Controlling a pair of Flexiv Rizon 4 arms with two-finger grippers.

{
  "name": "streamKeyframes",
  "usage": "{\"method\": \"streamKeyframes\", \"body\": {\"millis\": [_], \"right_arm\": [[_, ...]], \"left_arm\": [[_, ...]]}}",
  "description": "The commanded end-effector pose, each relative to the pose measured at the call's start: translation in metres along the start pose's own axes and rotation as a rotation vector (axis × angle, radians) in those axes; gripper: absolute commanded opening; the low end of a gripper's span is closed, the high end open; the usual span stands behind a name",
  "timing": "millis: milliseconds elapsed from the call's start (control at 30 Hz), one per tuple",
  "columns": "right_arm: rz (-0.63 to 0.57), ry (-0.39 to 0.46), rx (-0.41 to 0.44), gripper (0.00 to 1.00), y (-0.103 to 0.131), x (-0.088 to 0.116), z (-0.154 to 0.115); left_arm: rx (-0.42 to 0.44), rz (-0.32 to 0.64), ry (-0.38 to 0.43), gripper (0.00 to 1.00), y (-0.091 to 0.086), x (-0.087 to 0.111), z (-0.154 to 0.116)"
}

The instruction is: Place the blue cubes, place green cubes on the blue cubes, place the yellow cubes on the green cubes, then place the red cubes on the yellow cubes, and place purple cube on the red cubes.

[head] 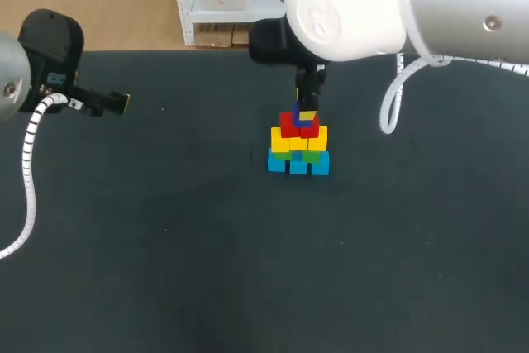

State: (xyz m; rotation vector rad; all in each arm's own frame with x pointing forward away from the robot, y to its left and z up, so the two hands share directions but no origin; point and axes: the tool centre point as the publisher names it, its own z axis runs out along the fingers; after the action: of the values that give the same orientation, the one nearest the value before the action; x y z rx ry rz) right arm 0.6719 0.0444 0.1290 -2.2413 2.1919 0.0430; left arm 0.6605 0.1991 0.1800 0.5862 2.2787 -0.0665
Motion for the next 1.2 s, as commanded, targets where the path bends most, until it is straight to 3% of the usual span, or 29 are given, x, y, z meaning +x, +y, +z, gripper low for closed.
{"method": "streamKeyframes", "body": {"millis": [33,233,433,1033,1133,1200], "right_arm": [[-0.002,0.0,-0.001,0.03,-0.0007,-0.0004,0.0002],[0.0,0.001,0.003,0.05,-0.001,-0.0004,0.0029],[0.002,0.001,0.008,0.21,-0.0006,-0.0005,0.0033],[0.012,0.002,0.027,0.33,-0.0053,-0.0036,0.0048],[0.016,0.002,0.03,0.42,-0.0065,-0.0035,0.0048],[0.017,0.002,0.031,0.42,-0.0066,-0.0035,0.0048]], "left_arm": [[0.005,0.001,-0.001,1.0,0.001,0.0002,-0.0005],[0.005,0.001,-0.001,1.0,0.001,0.0002,-0.0005],[0.005,0.001,-0.001,1.0,0.001,0.0002,-0.0005],[0.005,0.001,-0.001,1.0,0.001,0.0002,-0.0005],[0.005,0.001,-0.001,1.0,0.001,0.0002,-0.0005],[0.005,0.001,-0.001,1.0,0.001,0.0002,-0.0005]]}}
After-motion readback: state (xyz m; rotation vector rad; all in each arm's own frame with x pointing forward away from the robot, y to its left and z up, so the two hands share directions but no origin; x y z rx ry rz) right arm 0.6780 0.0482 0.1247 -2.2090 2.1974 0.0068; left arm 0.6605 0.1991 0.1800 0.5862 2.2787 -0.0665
